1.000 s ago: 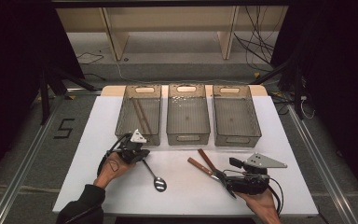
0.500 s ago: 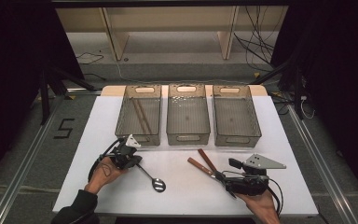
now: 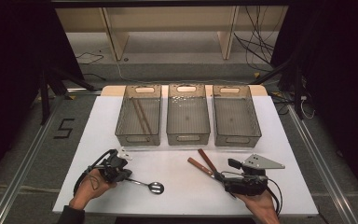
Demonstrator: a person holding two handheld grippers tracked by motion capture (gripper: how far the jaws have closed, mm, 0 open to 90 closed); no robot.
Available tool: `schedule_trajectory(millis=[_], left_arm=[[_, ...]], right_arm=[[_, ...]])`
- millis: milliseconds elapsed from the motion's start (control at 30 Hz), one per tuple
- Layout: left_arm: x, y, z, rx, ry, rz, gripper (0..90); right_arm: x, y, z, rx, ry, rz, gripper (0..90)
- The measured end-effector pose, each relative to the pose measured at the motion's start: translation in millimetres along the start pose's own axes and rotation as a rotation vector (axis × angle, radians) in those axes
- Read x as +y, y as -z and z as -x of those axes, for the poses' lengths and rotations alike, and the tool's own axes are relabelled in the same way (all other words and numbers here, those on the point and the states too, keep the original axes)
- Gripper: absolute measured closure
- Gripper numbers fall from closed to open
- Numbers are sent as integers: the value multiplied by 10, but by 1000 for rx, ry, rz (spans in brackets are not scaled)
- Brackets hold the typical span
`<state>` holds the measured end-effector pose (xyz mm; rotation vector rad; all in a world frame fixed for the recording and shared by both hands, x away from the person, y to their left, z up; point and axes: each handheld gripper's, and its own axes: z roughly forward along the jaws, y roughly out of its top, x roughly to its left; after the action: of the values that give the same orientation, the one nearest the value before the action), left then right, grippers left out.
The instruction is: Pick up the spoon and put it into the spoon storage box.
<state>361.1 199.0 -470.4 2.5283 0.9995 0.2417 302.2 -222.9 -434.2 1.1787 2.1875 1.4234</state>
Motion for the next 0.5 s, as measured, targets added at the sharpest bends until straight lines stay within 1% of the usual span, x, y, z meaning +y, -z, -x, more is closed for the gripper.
schedule_trajectory(millis=[100,200,233,300,333,367,400,467,500], left_arm=[[-28,27,28,-13,-13,-25,885],[-50,42,52,-22,-7,-36,886],[-51,51,66,-25,-9,-49,886],[-55,64,94,-28,-27,-73,885],[-60,68,107,-34,-26,-78,885],[-62,75,111,-34,-36,-88,885],[-67,75,125,-37,-32,-89,885],[-69,91,140,-49,-51,-116,885],[-69,93,153,-54,-51,-120,885]], right_arm=[[1,-2,4,-1,-4,-2,270],[2,-6,3,-1,0,-5,271],[2,-8,4,-2,2,-7,271],[2,-10,3,-2,1,-8,271],[3,-9,2,-2,1,-8,271],[4,-7,1,-3,2,-8,271],[4,-5,0,-2,1,-7,271],[4,-4,1,-2,1,-7,271],[3,-4,2,-2,0,-8,271]])
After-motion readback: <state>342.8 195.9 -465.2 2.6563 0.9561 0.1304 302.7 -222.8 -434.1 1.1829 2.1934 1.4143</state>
